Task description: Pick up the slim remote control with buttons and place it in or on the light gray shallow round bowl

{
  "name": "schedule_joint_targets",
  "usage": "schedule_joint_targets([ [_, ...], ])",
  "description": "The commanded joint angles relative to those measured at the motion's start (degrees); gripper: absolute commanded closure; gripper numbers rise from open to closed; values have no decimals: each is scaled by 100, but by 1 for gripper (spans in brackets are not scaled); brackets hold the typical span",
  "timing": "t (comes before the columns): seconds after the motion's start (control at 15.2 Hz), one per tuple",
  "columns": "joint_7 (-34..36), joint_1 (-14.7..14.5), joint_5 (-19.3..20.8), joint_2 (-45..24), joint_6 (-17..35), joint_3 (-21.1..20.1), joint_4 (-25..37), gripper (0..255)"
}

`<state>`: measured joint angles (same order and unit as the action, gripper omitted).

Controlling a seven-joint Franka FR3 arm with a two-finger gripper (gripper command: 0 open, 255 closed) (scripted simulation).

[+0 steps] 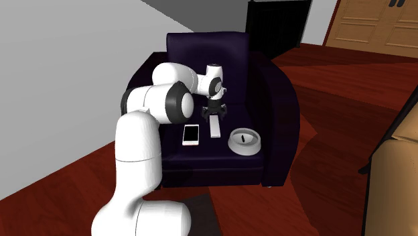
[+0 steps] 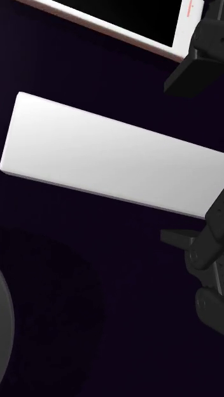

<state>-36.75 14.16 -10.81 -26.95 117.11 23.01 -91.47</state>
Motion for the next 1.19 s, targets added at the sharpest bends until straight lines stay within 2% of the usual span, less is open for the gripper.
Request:
schedule_joint_targets([
  [0.0, -34, 20, -33, -73, 127, -14, -58, 0],
  [0.26, -69, 37, -89, -189, 345, -44, -167, 0],
  [0.73, -68, 37, -88, -189, 344, -44, -166, 0],
  [0.79, -68, 37, -88, -189, 344, -44, -166, 255],
  [1.12, -68, 37, -88, -189, 344, -44, -167, 255],
])
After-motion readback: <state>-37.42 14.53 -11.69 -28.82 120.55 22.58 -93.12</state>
